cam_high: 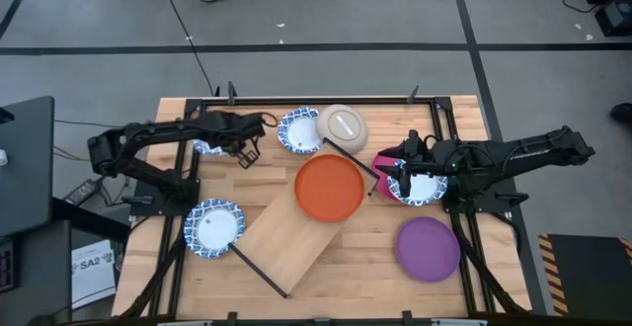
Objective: Place and stack plates onto a shelf
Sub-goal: Put the white blue patterned plate on the shelf
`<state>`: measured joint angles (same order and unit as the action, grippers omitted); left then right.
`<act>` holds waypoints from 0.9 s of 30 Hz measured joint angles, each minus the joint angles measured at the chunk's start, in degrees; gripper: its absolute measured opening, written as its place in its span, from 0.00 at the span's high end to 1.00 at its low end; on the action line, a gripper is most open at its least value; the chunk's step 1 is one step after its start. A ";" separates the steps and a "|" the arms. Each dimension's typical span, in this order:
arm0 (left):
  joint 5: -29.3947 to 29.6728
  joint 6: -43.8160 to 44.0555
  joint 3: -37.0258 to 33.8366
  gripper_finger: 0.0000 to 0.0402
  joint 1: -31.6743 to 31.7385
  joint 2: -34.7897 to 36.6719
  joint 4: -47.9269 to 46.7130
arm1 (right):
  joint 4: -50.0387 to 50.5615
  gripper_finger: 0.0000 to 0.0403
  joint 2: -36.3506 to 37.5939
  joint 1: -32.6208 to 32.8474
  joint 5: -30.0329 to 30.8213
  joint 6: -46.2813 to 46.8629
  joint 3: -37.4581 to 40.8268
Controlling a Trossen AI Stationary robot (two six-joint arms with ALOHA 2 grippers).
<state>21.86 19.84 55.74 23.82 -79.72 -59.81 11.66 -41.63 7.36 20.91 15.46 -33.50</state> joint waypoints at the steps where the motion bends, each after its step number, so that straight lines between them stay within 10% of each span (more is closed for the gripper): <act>1: 0.38 0.00 1.94 0.98 -0.71 0.00 -1.40 | 0.00 0.49 0.00 0.00 -0.01 -0.01 0.00; 14: 1.01 0.24 24.78 0.98 -14.21 0.00 -10.76 | 0.00 0.49 0.01 0.01 -0.01 -0.02 -0.02; 27: 0.99 3.90 30.15 0.98 -35.20 0.00 -10.74 | 0.04 0.49 0.00 0.01 -0.01 -0.04 -0.02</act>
<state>22.85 23.74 85.89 -11.38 -79.72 -70.55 11.70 -41.63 7.37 20.90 15.42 -33.52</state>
